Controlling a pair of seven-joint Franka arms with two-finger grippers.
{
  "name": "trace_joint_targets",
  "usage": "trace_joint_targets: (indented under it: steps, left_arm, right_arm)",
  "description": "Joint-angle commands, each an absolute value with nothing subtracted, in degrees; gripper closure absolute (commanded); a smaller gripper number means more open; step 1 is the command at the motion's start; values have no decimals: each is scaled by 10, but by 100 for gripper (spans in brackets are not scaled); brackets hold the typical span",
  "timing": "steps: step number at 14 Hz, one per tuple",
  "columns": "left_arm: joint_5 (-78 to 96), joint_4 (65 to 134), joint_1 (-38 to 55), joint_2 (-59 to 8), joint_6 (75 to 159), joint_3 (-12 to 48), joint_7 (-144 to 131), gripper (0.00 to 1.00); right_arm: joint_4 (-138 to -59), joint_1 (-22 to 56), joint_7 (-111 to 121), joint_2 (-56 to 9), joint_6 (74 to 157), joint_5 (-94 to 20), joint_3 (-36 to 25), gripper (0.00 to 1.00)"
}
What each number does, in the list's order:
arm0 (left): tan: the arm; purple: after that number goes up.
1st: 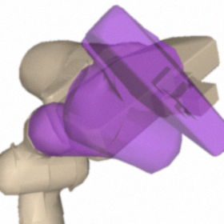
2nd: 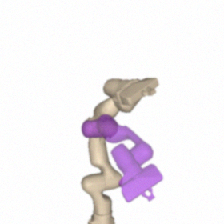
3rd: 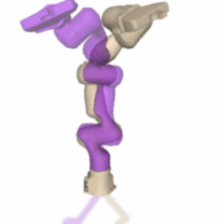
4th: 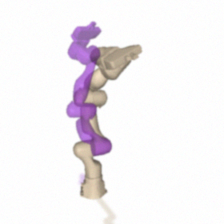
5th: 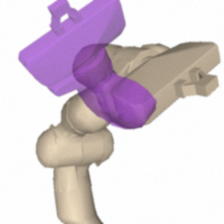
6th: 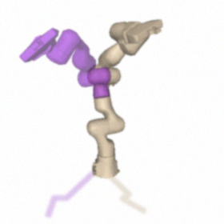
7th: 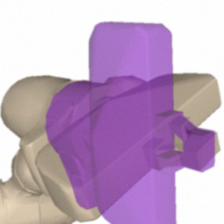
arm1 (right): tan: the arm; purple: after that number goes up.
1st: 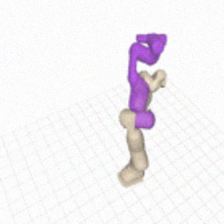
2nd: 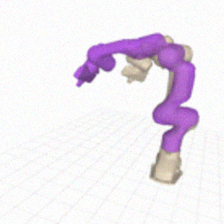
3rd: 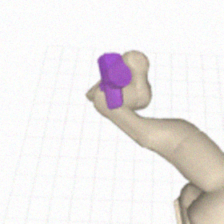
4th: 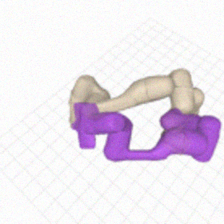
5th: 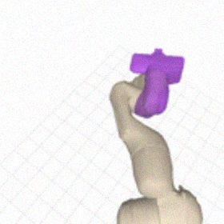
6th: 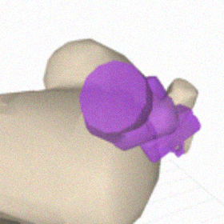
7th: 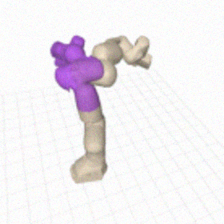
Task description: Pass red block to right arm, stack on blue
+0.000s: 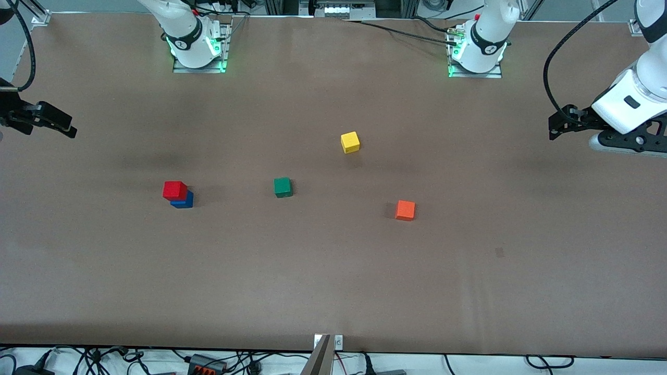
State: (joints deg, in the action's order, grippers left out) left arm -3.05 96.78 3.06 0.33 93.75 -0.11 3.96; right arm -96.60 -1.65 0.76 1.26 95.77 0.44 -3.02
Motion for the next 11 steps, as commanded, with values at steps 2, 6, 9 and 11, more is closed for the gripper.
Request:
trace_joint_targets:
  steps: [2, 6, 9, 11]
  left_arm:
    - [-14, 959, 28, 5, 925, -3, 55, 0]
    - [-14, 959, 29, 6, 925, -3, 55, 0]
    - [-14, 959, 28, 5, 927, -3, 55, 0]
    - [-14, 957, 29, 5, 927, -3, 55, 0]
  right_arm:
    - [-971, -19, 14, 22, 950, 9, -22, 0]
    - [-972, -19, 12, 23, 940, 7, -22, 0]
    - [-978, -19, 11, 30, 944, 4, -23, 0]
    - [-981, -19, 11, 32, 942, 5, -22, 0]
